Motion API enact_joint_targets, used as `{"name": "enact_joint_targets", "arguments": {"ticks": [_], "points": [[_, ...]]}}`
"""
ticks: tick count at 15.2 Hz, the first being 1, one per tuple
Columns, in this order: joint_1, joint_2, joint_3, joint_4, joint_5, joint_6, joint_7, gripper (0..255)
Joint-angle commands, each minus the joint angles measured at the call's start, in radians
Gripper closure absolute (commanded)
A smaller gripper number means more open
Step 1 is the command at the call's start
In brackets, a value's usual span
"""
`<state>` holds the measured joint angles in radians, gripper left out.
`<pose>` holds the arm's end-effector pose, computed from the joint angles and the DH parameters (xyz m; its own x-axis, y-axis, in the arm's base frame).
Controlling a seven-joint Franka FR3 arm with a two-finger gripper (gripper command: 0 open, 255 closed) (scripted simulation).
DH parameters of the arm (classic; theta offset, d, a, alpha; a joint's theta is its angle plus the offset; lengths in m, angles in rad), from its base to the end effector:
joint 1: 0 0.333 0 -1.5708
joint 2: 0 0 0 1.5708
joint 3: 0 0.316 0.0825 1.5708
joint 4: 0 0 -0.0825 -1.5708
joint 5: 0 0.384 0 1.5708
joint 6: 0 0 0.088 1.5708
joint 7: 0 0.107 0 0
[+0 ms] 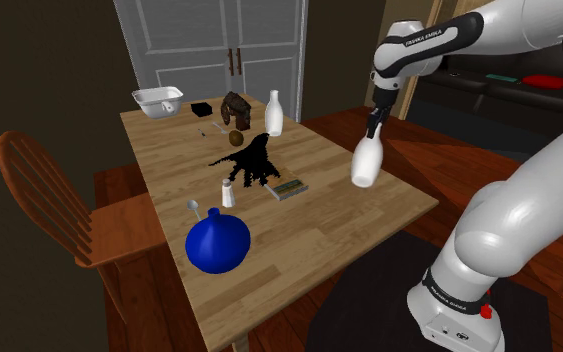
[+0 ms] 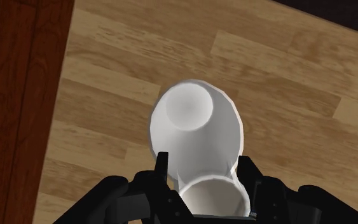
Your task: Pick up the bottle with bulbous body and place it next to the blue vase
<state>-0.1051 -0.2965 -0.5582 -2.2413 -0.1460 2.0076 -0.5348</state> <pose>0.3621 -0.3097 0.4718 0.9982 -0.0500 0.0326 -0.0498 -0.9987 -0.0059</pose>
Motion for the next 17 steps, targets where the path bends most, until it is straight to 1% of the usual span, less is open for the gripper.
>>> {"name": "enact_joint_targets", "arguments": {"ticks": [1,17], "points": [[0.0,-0.007,0.004,0.026,-0.001,-0.032,0.0,255],[0.007,-0.027,0.03,0.223,0.005,-0.248,0.005,255]]}}
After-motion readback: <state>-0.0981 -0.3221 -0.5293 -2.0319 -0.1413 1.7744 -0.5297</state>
